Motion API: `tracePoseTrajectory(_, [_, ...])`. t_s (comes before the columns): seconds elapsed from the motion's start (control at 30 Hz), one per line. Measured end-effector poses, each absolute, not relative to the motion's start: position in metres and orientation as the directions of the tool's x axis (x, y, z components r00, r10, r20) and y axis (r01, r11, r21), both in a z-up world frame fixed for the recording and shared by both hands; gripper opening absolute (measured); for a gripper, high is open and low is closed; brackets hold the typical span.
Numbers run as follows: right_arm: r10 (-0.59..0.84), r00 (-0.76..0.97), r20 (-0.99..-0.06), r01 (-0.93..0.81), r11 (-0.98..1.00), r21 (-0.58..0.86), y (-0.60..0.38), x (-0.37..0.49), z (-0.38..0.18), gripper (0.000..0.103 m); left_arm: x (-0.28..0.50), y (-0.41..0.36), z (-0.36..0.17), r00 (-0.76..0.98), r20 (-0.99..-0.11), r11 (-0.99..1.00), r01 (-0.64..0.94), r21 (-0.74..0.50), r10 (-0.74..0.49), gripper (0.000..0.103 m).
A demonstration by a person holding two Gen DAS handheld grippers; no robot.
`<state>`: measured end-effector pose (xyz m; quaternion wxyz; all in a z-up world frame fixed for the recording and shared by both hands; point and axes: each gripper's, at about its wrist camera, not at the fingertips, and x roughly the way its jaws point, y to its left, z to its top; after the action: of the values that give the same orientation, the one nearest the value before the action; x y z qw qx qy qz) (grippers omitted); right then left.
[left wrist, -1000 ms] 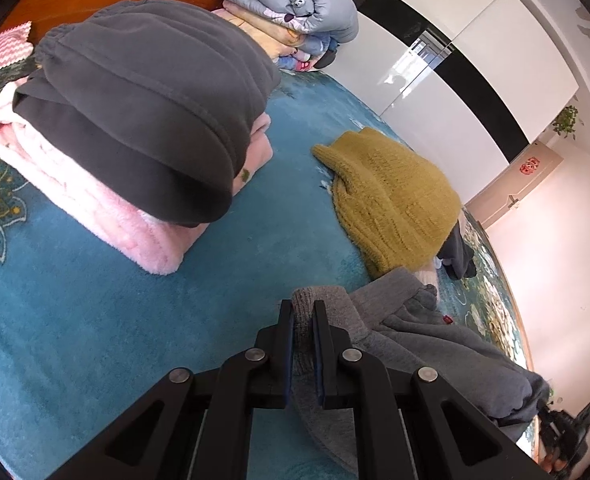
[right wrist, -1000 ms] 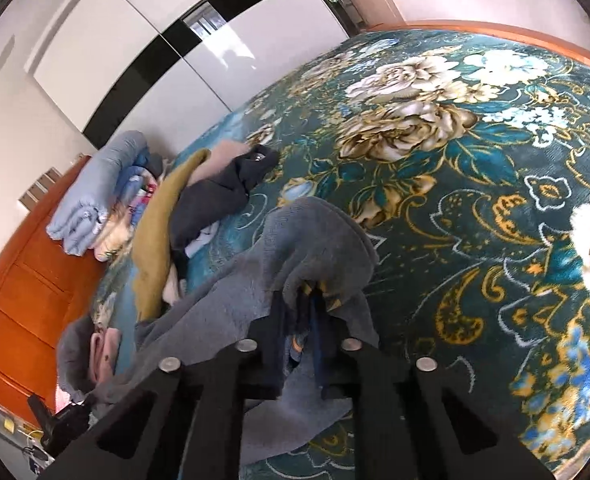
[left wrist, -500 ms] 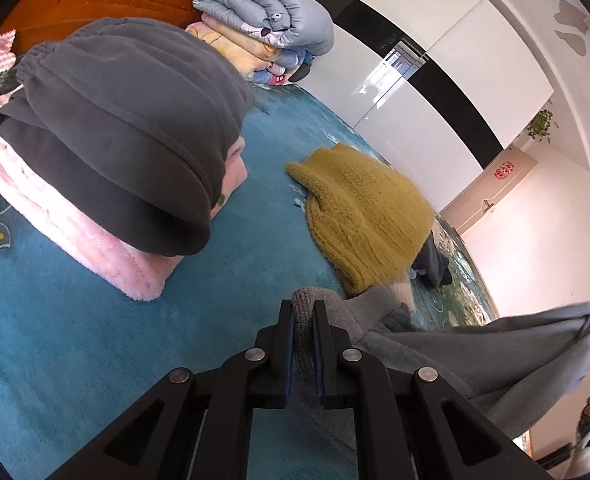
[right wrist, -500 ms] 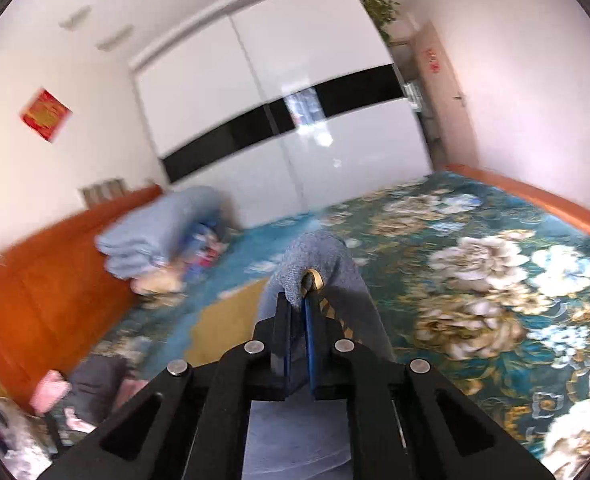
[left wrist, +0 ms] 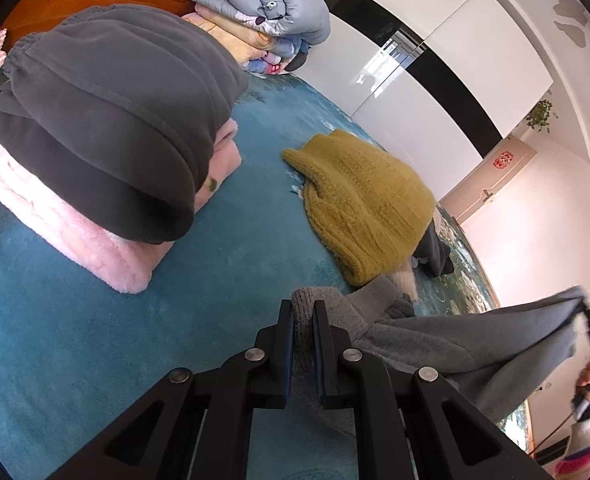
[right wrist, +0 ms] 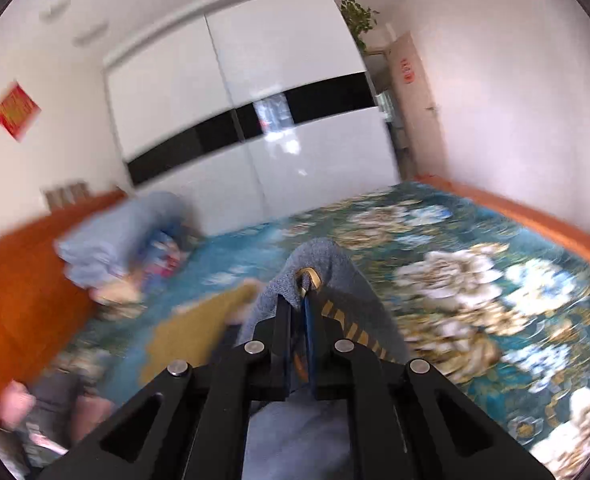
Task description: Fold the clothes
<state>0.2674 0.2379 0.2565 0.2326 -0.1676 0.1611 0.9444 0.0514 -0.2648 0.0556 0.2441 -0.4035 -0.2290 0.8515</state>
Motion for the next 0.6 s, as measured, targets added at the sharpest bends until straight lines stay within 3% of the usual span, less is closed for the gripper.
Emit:
tracePoseTrajectory(0.03, [0.372,-0.795,-0.479,-0.513,-0.834,0.204,0.249,0.251,0.241,0.006,0.051,-0.265,0.055,-0.552,-0.577,-0.775,-0.229,-0.589,0.602,0.009])
tracePoseTrajectory(0.17, [0.278,-0.712,-0.644,-0.529,-0.816,0.232,0.275,0.221,0.179,0.007,0.051,-0.263,0.053,-0.543,-0.593,-0.783,-0.226,-0.579,0.595,0.009])
tracePoseTrajectory(0.37, [0.188,-0.716,-0.672,-0.521,-0.785,0.335,0.293,0.233,0.157,0.012,0.049,-0.259,0.05,-0.542,-0.61,-0.796,-0.209,-0.568,0.578,0.01])
tracePoseTrajectory(0.43, [0.163,-0.744,-0.648,-0.49,-0.793,0.364,0.297,0.245,0.166,0.021,0.048,-0.258,0.049,-0.541,-0.613,-0.796,-0.202,-0.57,0.576,0.01])
tracePoseTrajectory(0.5, [0.18,-0.774,-0.607,-0.472,-0.804,0.362,0.297,0.266,0.173,0.047,0.047,-0.258,0.048,-0.539,-0.615,-0.795,-0.194,-0.575,0.576,0.01])
tracePoseTrajectory(0.57, [0.205,-0.789,-0.579,-0.482,-0.791,0.377,0.304,0.283,0.171,0.057,0.046,-0.257,0.046,-0.536,-0.616,-0.793,-0.186,-0.58,0.576,0.01])
tracePoseTrajectory(0.6, [0.205,-0.787,-0.582,-0.493,-0.776,0.394,0.31,0.291,0.165,0.057,0.045,-0.257,0.046,-0.535,-0.616,-0.791,-0.182,-0.584,0.578,0.01])
